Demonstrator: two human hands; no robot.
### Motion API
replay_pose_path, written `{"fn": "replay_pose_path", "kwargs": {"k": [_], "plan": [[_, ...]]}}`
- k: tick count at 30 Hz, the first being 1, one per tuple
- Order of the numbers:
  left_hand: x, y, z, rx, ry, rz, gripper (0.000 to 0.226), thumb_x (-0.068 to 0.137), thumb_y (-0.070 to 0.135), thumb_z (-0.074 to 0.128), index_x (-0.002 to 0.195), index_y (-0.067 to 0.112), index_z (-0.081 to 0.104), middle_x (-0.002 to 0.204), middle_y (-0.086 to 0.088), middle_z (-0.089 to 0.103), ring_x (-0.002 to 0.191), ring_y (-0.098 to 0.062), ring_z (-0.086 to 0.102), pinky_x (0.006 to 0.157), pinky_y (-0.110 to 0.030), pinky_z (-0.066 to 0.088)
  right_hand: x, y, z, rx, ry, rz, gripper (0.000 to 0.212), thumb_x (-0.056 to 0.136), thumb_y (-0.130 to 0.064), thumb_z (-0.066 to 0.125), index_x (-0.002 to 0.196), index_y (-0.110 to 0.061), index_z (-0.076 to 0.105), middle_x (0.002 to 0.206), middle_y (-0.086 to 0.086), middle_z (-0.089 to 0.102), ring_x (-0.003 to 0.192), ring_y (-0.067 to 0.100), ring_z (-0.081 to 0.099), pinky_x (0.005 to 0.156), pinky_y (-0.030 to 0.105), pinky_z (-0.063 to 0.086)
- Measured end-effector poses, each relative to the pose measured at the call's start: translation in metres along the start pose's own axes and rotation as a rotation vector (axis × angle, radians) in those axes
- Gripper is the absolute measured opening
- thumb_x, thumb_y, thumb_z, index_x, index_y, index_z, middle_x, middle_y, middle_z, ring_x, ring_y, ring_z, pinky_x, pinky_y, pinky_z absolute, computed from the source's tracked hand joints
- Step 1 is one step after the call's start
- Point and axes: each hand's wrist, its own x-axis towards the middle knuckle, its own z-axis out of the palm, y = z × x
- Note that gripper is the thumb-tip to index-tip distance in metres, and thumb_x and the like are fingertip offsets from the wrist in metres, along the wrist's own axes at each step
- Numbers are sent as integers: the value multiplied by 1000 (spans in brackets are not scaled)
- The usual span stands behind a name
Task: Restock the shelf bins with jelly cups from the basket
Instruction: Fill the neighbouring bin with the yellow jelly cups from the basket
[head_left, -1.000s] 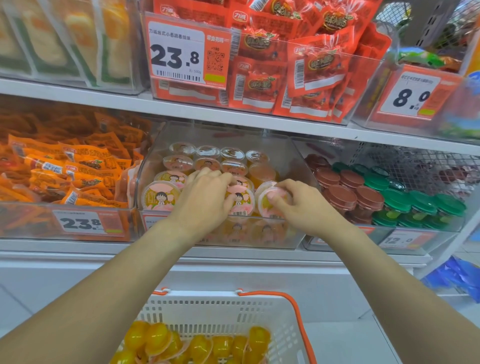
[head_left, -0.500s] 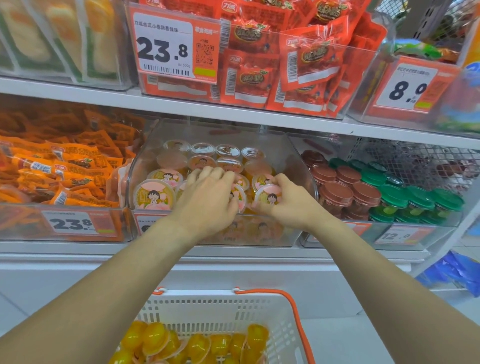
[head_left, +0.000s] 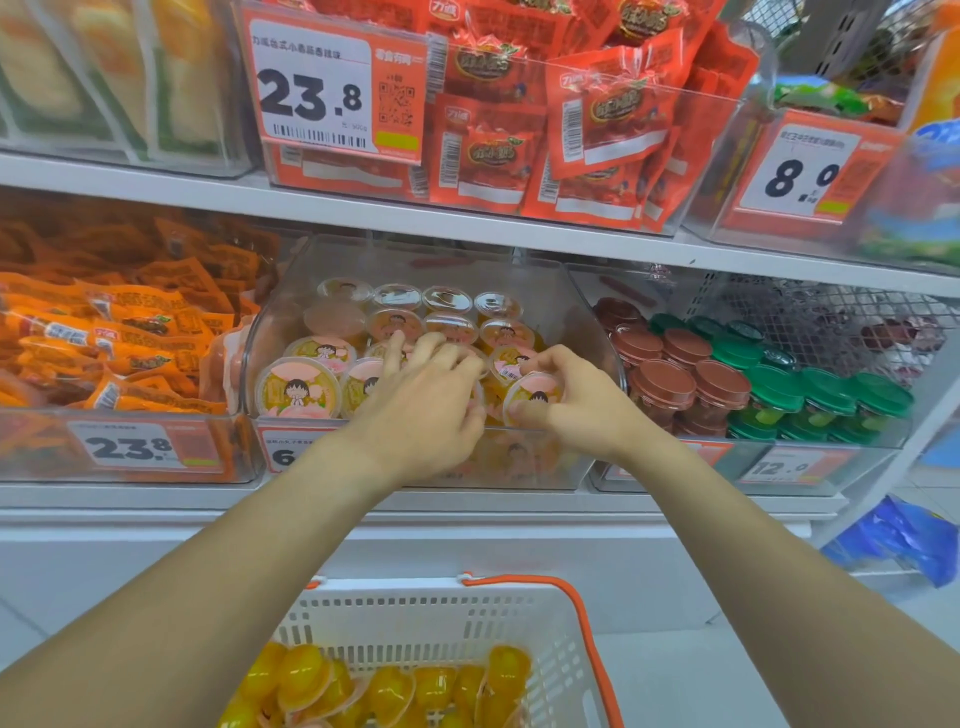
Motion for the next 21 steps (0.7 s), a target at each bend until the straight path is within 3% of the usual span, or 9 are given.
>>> {"fn": "replay_pose_path", "kwargs": {"k": [4,6,10,13,15,17,21], "plan": [[4,9,0,-19,48,33,44,97,38,44,137,19,49,139,2,51,141,-21,27,121,-54,5,5,3,2,189,36,50,30,84,-37,71,109,-24,60,108,-7,65,98,11,64,85,31,52],[12,14,2,-7,65,31,43,98,45,44,128,17,56,129,0,59,136,-21,35,121,-53,6,9,1,2,319,125,108,18,91,-34,64,104,-21,65,103,-5,69,97,13,66,84,32,53],[31,24,4,-76,12,-49,29,96,45,50,103,22,66,102,2,69,118,-23,50,120,-57,6,23,3,3,217,244,166,18,95,-30,55,97,-18,69,89,0,72,87,21,69,78,37,56],[36,31,6,-165,17,-78,13,94,31,51,92,29,64,92,5,69,110,-22,54,120,-58,6,30,-1,2,43,197,128,29,96,-30,54,83,-11,70,73,1,68,72,21,64,61,26,49],[35,32,8,-157,28,-87,13,93,28,51,88,25,62,88,5,68,106,-22,55,120,-58,6,31,-4,2,-37,211,107,41,97,-27,53,62,-7,58,57,2,55,59,22,52,47,23,40],[34,29,9,-143,42,-92,16,92,28,52,84,22,64,84,4,67,103,-21,55,120,-57,5,34,-3,3,-68,203,112,45,97,-25,53,55,-8,49,53,4,50,57,23,47,40,20,36],[27,17,9,-140,78,-105,13,90,29,56,80,24,64,82,8,65,104,-19,53,120,-53,6,35,-6,-2,-36,193,170,58,101,-46,44,55,-11,48,68,9,57,75,28,51,67,29,35]]}}
